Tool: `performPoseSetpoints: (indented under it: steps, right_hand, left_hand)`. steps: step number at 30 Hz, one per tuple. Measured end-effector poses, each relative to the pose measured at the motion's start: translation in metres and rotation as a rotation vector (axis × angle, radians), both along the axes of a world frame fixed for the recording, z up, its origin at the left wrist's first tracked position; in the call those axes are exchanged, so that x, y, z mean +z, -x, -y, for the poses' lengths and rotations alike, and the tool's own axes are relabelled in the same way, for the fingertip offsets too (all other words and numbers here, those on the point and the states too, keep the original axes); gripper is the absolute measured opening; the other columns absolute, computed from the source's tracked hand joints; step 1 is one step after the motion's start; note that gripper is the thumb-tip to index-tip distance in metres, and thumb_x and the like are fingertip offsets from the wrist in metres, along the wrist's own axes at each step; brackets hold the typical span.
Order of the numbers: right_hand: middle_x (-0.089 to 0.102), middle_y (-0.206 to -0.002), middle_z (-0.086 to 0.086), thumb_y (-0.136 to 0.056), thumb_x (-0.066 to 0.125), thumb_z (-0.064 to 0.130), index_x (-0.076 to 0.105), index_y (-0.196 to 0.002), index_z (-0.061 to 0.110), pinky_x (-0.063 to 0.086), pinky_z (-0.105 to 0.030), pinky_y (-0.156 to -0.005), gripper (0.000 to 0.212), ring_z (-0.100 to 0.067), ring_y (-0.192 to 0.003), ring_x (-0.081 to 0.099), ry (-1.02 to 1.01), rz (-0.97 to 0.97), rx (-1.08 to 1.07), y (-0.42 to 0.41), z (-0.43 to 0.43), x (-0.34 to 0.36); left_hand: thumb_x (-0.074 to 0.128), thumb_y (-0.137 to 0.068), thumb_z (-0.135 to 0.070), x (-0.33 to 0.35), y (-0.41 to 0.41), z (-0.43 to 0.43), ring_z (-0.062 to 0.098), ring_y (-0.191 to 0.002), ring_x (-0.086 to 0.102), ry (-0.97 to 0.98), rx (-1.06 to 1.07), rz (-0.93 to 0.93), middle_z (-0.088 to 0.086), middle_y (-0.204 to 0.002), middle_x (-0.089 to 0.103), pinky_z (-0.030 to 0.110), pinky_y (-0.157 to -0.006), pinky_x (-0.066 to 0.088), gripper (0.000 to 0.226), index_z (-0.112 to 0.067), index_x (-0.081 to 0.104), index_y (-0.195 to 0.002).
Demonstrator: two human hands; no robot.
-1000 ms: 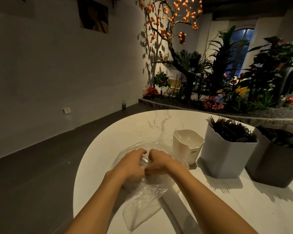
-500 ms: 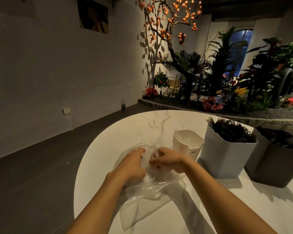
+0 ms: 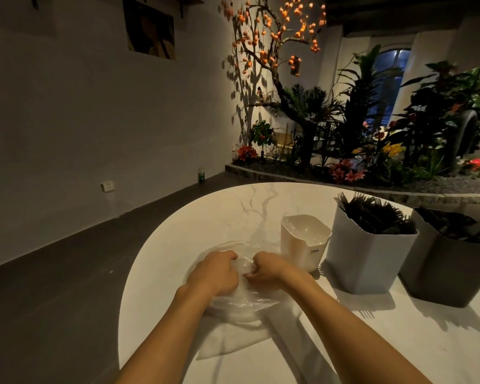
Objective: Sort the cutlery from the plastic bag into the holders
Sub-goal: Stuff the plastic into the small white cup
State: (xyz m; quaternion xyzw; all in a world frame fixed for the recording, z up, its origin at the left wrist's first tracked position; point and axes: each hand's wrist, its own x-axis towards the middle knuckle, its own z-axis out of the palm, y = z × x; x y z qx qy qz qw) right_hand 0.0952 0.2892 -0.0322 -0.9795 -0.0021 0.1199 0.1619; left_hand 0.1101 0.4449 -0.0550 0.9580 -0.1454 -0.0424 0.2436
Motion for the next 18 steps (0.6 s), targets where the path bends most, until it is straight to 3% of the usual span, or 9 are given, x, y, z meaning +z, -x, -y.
performPoseSetpoints:
  steps: [3, 7, 12, 16, 18]
  right_hand:
    - [0.061, -0.080, -0.003, -0.088, 0.062, 0.044, 0.058, -0.079, 0.017, 0.040, -0.028, -0.067, 0.029, -0.023, -0.076, 0.055, -0.034, 0.072, -0.016, 0.002, 0.006, -0.005]
    - [0.068, -0.076, -0.006, -0.074, 0.064, 0.046, 0.064, -0.076, 0.012, 0.050, -0.034, -0.065, 0.034, -0.025, -0.071, 0.061, -0.131, 0.164, 0.003, -0.002, 0.011, -0.015]
    - [0.059, -0.065, 0.007, -0.067, 0.076, 0.040, 0.064, -0.072, 0.016, 0.049, -0.036, -0.063, 0.028, -0.010, -0.060, 0.051, -0.277, 0.158, 0.045, -0.004, 0.017, -0.014]
    - [0.064, -0.067, 0.004, -0.066, 0.081, 0.043, 0.067, -0.074, 0.015, 0.044, -0.028, -0.060, 0.032, -0.010, -0.062, 0.055, -0.263, 0.189, 0.031, -0.004, 0.012, -0.015]
    - [0.063, -0.065, 0.002, -0.065, 0.081, 0.049, 0.067, -0.071, 0.014, 0.043, -0.027, -0.057, 0.038, -0.011, -0.060, 0.055, -0.175, 0.178, 0.001, -0.004, 0.008, -0.016]
  left_hand:
    - [0.056, -0.094, -0.020, -0.002, -0.001, -0.001, 0.023, -0.136, 0.050, -0.021, -0.026, -0.006, 0.000, -0.152, 0.051, 0.037, -0.113, 0.042, 0.060, -0.029, 0.045, -0.152]
    - [0.062, -0.091, -0.018, -0.003, -0.005, -0.002, 0.024, -0.126, 0.058, -0.017, -0.041, 0.022, 0.002, -0.142, 0.060, 0.035, -0.107, 0.047, 0.058, -0.025, 0.051, -0.147]
    - [0.060, -0.090, -0.014, -0.003, -0.006, -0.003, 0.023, -0.119, 0.061, 0.015, -0.039, 0.028, 0.001, -0.135, 0.065, 0.034, -0.102, 0.049, 0.054, -0.025, 0.057, -0.143]
    - [0.057, -0.092, -0.010, -0.003, -0.003, -0.004, 0.022, -0.116, 0.062, 0.069, -0.012, 0.060, 0.002, -0.130, 0.067, 0.032, -0.101, 0.049, 0.050, -0.023, 0.060, -0.140]
    - [0.058, -0.091, -0.009, -0.003, -0.001, -0.004, 0.020, -0.105, 0.063, 0.085, -0.001, 0.071, 0.002, -0.122, 0.070, 0.029, -0.093, 0.050, 0.045, -0.022, 0.065, -0.133]
